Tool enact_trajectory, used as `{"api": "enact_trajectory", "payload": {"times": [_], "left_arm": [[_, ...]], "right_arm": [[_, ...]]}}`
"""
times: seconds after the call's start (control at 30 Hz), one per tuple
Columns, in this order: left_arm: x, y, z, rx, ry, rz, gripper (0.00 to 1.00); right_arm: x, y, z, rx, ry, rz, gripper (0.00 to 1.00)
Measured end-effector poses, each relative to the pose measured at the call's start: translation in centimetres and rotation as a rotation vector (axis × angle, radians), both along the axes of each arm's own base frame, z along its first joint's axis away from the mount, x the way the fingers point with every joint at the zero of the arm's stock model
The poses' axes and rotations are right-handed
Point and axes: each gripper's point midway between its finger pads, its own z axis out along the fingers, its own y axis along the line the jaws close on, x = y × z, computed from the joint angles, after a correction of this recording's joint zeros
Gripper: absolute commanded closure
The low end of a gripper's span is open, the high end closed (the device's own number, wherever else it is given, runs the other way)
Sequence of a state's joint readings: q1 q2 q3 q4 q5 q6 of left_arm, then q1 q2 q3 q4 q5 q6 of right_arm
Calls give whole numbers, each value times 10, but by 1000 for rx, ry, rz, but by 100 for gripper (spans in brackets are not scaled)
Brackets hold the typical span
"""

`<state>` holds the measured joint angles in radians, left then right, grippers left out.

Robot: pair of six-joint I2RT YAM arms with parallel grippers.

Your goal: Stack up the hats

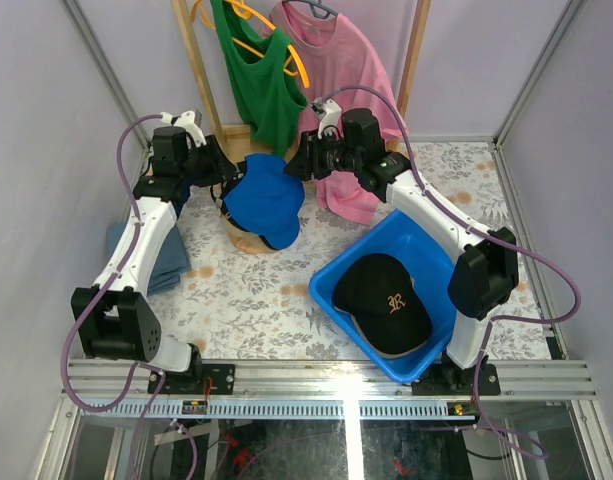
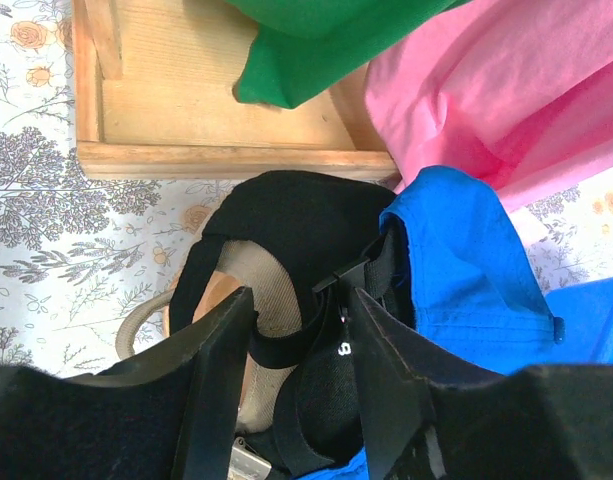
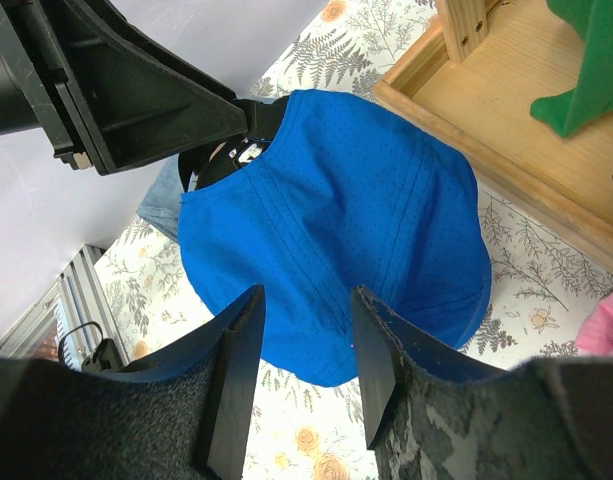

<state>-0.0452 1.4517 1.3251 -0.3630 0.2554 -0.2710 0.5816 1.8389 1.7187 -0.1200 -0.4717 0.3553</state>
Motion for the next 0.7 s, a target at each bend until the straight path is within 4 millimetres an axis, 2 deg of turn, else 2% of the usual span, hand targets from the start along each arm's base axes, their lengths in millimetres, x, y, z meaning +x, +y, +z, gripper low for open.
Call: {"api": "enact_trajectory", "payload": {"times": [0.17,0.43,0.7], "left_arm": [[0,0,-1,0,2,-1,72],[1,-2,-5,-3,12,-8,99],[2,0,-5,1,10,-2,100]], "right_arm": [[0,0,0,-1,1,0,53],[0,0,0,-1,1,0,53],[0,0,0,-1,1,0,53]]}}
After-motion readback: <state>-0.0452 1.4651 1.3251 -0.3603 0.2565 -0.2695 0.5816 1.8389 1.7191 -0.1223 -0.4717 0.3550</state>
